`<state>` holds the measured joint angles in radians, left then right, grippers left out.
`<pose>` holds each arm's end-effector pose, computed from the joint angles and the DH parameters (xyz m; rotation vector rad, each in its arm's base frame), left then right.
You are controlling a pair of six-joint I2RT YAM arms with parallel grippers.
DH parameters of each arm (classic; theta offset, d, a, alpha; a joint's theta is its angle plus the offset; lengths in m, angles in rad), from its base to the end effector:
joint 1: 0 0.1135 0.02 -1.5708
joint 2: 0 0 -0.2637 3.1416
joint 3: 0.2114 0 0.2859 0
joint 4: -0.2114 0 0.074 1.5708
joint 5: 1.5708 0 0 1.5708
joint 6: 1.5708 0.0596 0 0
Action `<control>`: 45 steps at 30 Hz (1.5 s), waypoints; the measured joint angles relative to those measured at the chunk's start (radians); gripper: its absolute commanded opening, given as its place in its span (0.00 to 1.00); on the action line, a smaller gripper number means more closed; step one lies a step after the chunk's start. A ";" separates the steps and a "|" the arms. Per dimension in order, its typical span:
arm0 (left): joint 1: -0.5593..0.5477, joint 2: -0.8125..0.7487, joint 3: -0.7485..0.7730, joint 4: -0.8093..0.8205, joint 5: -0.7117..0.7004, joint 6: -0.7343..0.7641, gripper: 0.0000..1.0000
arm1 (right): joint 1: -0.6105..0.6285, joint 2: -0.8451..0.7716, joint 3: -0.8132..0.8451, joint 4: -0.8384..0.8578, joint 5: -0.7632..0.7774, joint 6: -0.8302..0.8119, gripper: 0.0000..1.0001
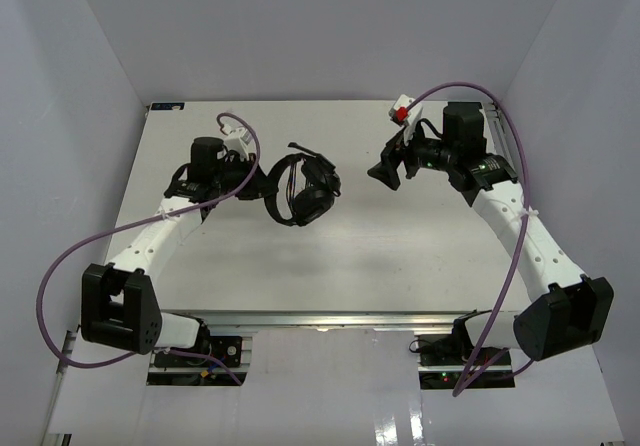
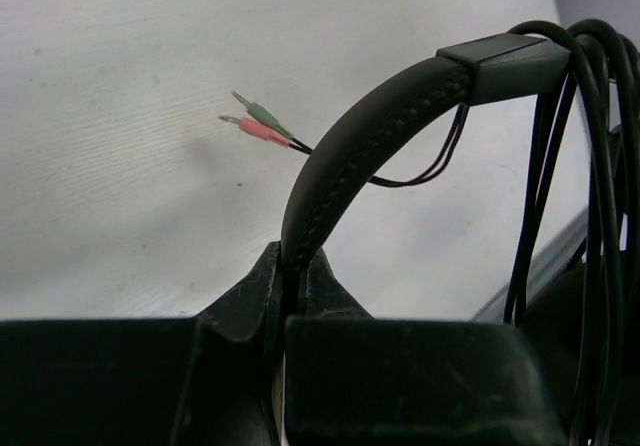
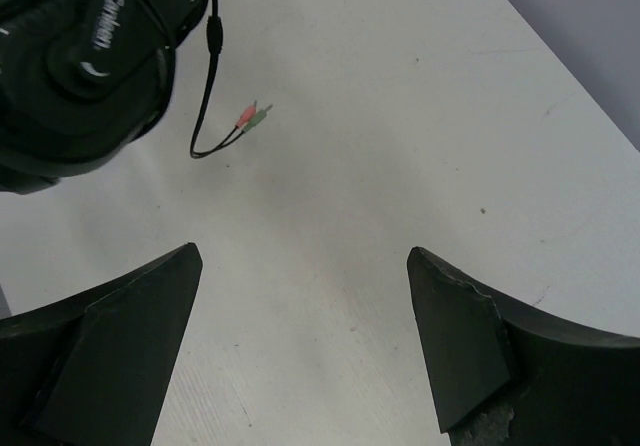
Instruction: Wrap the headphones
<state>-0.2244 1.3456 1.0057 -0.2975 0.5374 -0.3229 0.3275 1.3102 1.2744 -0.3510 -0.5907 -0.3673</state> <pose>0.3298 -0.1066 0.2594 0.1989 2.2389 -0.8934 0.3188 0.1434 0.3717 -1.0061 1.6440 0.5491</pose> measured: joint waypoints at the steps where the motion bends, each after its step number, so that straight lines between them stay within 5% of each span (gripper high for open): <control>1: 0.000 0.001 -0.032 0.017 -0.025 0.000 0.00 | 0.000 -0.011 -0.017 0.006 0.000 0.003 0.90; 13: 0.000 0.150 -0.196 0.304 -0.261 -0.021 0.00 | 0.000 -0.079 -0.172 0.040 0.000 0.033 0.90; 34: -0.026 0.488 -0.033 0.421 -0.417 -0.046 0.02 | -0.012 -0.094 -0.229 0.077 -0.001 0.047 0.90; 39: -0.041 0.508 0.014 0.380 -0.444 -0.027 0.38 | -0.013 -0.094 -0.241 0.086 -0.001 0.047 0.90; 45: -0.055 0.542 0.097 0.312 -0.480 -0.001 0.59 | -0.014 -0.094 -0.242 0.091 -0.007 0.047 0.90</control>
<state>-0.2796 1.8874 1.1030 0.0146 0.0574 -0.3237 0.3135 1.2163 1.0328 -0.2601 -0.5975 -0.3199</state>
